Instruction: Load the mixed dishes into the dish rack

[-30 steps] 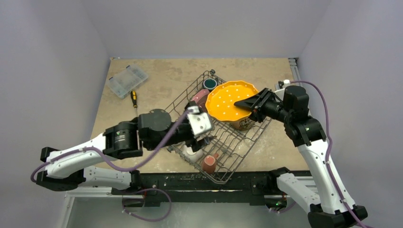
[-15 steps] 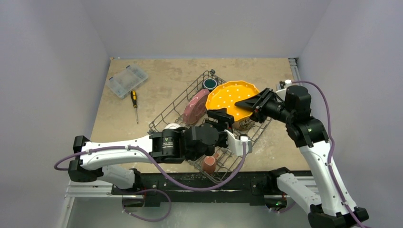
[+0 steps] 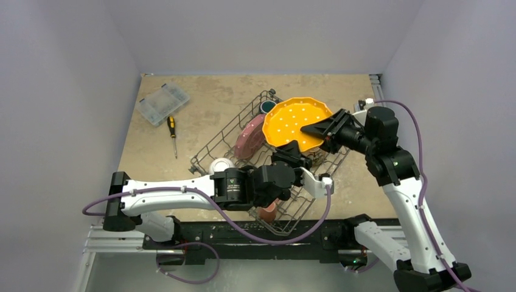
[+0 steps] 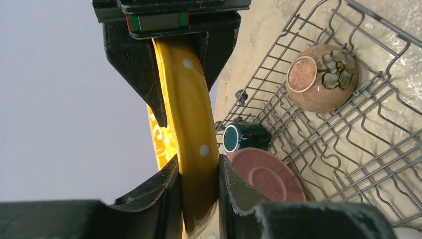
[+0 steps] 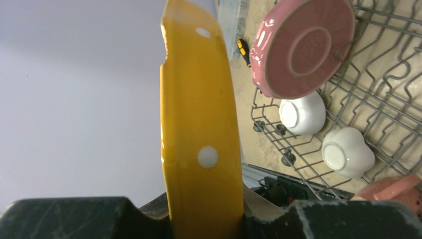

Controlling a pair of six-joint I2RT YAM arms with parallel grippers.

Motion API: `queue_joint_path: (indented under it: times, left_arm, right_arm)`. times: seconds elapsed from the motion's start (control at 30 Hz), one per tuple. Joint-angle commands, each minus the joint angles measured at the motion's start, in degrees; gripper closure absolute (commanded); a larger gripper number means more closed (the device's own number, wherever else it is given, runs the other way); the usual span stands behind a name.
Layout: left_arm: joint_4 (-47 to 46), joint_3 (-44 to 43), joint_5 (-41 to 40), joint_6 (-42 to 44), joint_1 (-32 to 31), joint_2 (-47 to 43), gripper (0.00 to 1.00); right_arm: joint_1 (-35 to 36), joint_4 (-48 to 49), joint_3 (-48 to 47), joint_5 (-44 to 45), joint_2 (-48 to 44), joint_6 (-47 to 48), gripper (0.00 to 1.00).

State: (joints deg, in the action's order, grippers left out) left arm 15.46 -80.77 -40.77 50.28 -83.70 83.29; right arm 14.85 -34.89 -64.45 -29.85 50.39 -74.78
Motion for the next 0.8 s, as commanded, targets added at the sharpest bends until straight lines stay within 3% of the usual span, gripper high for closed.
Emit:
queue_joint_path:
  times: [0.0,0.07,0.23,0.3,0.6,0.77]
  left_arm:
    - [-1.4,-3.0,-2.1,0.6,0.1,0.4,1.0]
    - [0.2,-3.9,-1.3,-1.4,0.1,0.6,1.0]
    - [5.9,-5.7,2.8,-9.8,0.6,-0.7,1.0]
    - [8.3,-6.5,6.4,-14.8,1.6,-1.7,1.0]
    - [14.2,-7.1,18.1,-34.5,10.4,-6.7,1.0]
    - [13.8,-4.6,25.6,-42.7,17.1,-9.5,1.0]
  right_arm:
    - [0.3,8.4,-4.3,-4.5,-0.5,-1.4,0.99]
    - [0.2,8.8,-4.4,-4.8,-0.2,-1.0,0.91]
    - [0.2,7.0,-5.9,-5.1,1.3,3.0,0.53]
    - [0.2,5.7,-6.9,-5.0,2.0,5.0,0.42]
    - [0.3,0.4,-11.6,-5.0,5.6,9.9,0.04]
    - [0.2,-6.3,-17.9,-2.1,9.1,16.5,0.02]
